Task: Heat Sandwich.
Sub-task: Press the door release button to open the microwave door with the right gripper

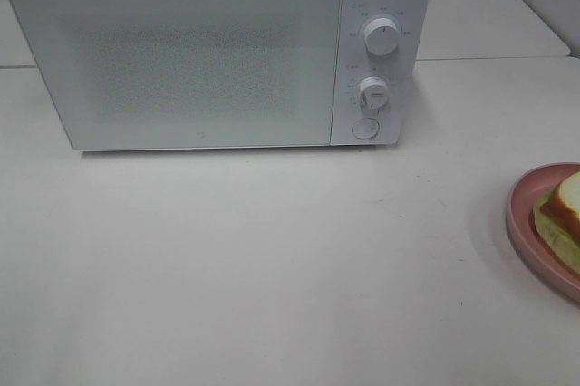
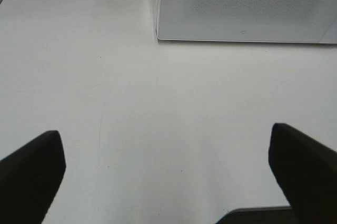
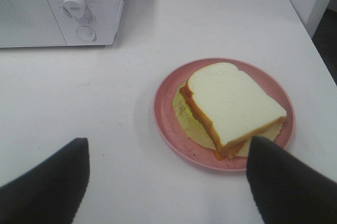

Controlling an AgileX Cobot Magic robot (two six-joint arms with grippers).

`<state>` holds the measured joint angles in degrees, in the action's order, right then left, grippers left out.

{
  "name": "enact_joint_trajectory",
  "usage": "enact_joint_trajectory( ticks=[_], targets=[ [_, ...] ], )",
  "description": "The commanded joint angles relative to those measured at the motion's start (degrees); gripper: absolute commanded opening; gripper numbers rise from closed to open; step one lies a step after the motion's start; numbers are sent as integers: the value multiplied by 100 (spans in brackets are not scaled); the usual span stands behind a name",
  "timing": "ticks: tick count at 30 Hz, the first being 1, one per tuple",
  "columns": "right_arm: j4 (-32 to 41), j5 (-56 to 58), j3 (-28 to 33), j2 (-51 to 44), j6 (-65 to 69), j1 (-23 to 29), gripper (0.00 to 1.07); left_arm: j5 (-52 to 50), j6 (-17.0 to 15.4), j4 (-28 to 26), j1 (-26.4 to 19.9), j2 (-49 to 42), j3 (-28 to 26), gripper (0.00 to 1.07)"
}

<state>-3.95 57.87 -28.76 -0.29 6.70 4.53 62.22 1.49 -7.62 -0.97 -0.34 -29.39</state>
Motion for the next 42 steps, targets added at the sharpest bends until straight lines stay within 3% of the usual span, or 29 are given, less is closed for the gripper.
enact_joint_trajectory(
  ticks=[1, 19, 29, 42],
  targets=[
    [-11, -86, 0, -149, 63, -17, 77, -80, 11, -29, -11, -126, -6, 98],
    [-23, -115, -115, 29, 63, -17, 76, -80, 11, -29, -11, -126, -6, 98],
    [-40, -275, -201, 963, 57, -17, 76, -80, 11, -29, -11, -126, -6, 98],
    [-40, -1358, -201, 2384, 57, -17, 76, -80, 11, -29, -11, -126, -6, 98]
  ],
)
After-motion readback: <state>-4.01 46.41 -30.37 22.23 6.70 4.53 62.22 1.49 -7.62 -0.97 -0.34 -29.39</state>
